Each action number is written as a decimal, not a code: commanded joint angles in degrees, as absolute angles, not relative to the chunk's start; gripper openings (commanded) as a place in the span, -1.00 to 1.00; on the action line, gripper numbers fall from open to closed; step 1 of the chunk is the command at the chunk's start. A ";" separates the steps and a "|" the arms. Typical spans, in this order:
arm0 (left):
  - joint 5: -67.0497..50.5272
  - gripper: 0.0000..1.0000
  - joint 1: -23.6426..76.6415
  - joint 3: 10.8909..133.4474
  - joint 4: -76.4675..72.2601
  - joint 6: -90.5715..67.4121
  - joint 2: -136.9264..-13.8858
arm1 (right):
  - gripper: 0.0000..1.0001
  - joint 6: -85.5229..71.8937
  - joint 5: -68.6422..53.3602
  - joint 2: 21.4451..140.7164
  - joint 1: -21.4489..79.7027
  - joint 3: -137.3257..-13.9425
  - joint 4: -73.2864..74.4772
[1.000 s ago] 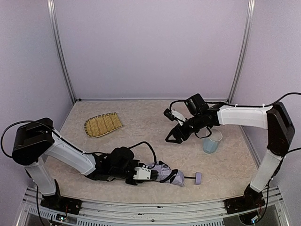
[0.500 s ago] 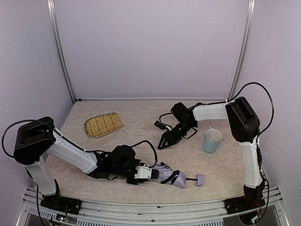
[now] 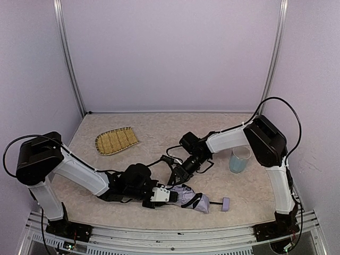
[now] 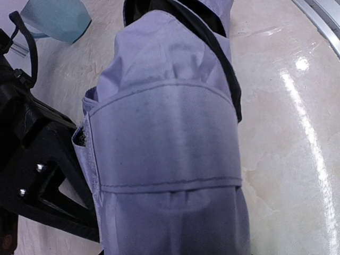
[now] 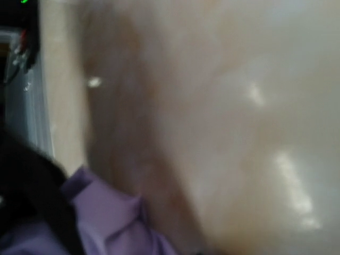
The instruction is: Put away the umbrella
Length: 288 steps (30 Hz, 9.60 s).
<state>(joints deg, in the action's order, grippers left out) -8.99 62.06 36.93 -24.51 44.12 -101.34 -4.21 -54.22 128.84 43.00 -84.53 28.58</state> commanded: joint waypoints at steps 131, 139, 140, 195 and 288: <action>-7.56 -0.99 64.48 36.55 -60.00 7.89 -82.84 | -1.00 27.70 -13.23 76.77 52.11 -83.46 27.97; -6.59 -1.00 62.58 31.19 -57.58 1.06 -78.82 | -1.00 22.90 -11.13 73.17 47.05 -82.97 25.58; -5.95 -1.00 62.51 30.19 -57.07 1.51 -78.60 | -1.00 22.40 -12.16 72.44 46.22 -83.06 25.39; -0.55 -0.81 42.37 52.99 -44.99 39.06 -115.11 | -1.00 29.67 -7.36 105.45 67.06 -46.65 21.17; 13.35 -1.00 75.52 18.28 -47.40 25.74 -101.95 | 0.15 -12.61 -35.29 113.65 43.11 -75.30 22.37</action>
<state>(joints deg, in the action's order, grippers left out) 15.73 74.48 19.11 -53.34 26.20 -100.47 -8.16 -34.59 108.77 40.45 -70.54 17.80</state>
